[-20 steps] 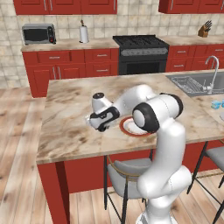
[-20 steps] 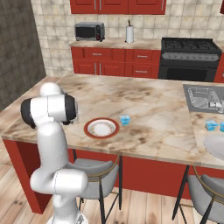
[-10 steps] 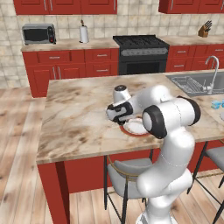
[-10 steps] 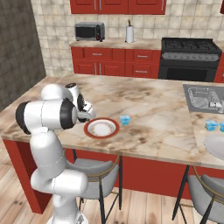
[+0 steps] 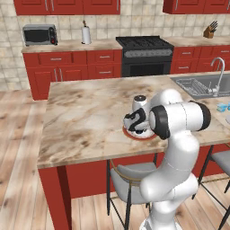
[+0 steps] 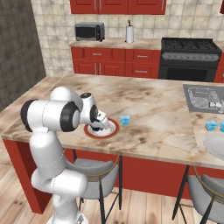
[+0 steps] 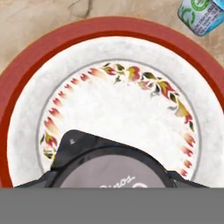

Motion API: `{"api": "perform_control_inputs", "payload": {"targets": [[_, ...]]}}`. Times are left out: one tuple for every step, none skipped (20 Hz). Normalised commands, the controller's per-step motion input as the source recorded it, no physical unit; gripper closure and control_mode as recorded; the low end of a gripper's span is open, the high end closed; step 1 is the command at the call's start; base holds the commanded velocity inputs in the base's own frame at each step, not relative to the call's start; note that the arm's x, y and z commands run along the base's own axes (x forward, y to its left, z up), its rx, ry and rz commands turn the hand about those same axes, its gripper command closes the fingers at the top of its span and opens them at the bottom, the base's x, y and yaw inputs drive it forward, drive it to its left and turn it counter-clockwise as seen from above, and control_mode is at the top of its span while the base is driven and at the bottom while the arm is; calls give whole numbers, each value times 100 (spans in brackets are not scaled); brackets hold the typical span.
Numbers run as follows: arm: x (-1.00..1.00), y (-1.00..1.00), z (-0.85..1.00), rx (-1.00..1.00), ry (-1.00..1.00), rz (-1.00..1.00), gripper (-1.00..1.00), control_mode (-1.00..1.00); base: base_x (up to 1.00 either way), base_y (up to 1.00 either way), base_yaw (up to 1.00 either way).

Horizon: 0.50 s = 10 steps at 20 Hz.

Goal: Place two yogurt containers on each plate.

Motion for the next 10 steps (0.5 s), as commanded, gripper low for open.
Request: {"api": "perform_control_inputs", "payload": {"targets": [[0,-9,0,0,0,1,-100,-100,0,0,0],[0,-21,11,2,0,0,-100,-100,0,0,0],[0,-29,29,5,0,0,-100,-100,0,0,0],[0,-33,41,5,0,0,-100,-100,0,0,0],[0,-33,49,6,0,0,-100,-100,0,0,0],[9,-34,52,6,0,0,-100,-100,0,0,0],[15,-35,56,7,0,0,-100,-100,0,0,0],[16,-35,61,6,0,0,-100,-100,0,0,0],[20,-34,58,6,0,0,-100,-100,0,0,0],[23,-31,58,6,0,0,-100,-100,0,0,0]]}}
